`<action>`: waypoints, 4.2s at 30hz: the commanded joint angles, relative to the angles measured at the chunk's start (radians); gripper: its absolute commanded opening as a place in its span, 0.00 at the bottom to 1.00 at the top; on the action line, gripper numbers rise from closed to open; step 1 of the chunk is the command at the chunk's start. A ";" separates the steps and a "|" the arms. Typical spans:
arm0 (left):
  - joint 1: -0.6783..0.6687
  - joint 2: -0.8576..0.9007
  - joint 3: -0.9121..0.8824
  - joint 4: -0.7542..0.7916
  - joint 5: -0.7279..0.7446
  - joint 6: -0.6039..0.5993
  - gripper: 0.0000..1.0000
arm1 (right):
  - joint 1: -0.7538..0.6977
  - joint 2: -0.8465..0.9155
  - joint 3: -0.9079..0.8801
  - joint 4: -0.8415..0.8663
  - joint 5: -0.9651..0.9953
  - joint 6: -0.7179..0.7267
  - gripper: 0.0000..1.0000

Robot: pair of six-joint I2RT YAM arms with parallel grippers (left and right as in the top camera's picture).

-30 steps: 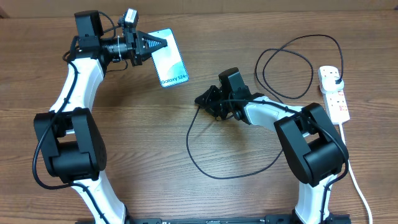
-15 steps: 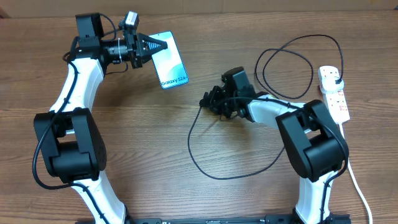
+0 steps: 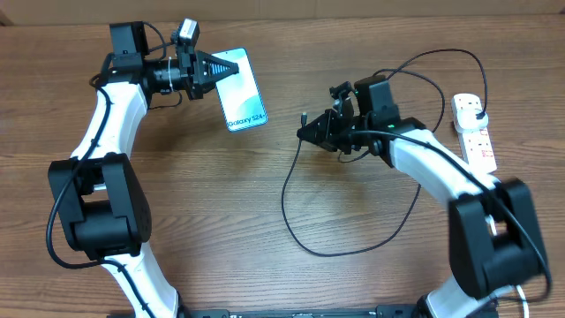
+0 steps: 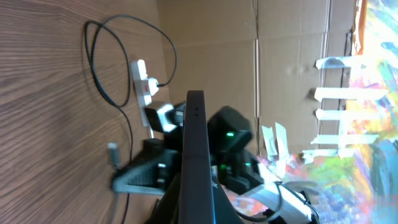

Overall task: Plug charger to phone and switch on socket
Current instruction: 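Carry the USB-C plug left toward the phone's bottom port, then push the USB-C plug up into the phone's bottom port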

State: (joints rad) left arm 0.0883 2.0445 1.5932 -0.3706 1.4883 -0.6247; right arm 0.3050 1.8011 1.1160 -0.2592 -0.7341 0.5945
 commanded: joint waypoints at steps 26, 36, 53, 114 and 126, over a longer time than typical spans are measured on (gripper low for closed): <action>-0.109 -0.004 -0.001 -0.053 0.094 0.099 0.04 | -0.014 -0.556 -0.002 -0.394 -0.064 -0.315 0.04; -0.111 -0.004 -0.001 -0.079 0.094 0.108 0.04 | 0.051 -0.581 -0.045 -0.441 -0.091 -0.274 0.04; -0.129 -0.004 -0.001 -0.078 0.093 0.124 0.04 | 0.224 -0.482 -0.229 -0.021 -0.092 -0.017 0.04; -0.147 -0.004 -0.001 -0.069 0.091 0.120 0.04 | 0.189 -0.396 -0.229 0.079 -0.119 -0.027 0.04; -0.147 -0.004 -0.001 -0.067 0.091 0.120 0.04 | 0.189 -0.396 -0.229 0.079 -0.139 -0.045 0.04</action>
State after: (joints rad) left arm -0.0593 2.0445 1.5921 -0.4416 1.5341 -0.5194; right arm 0.4980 1.4017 0.8936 -0.1871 -0.8589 0.5636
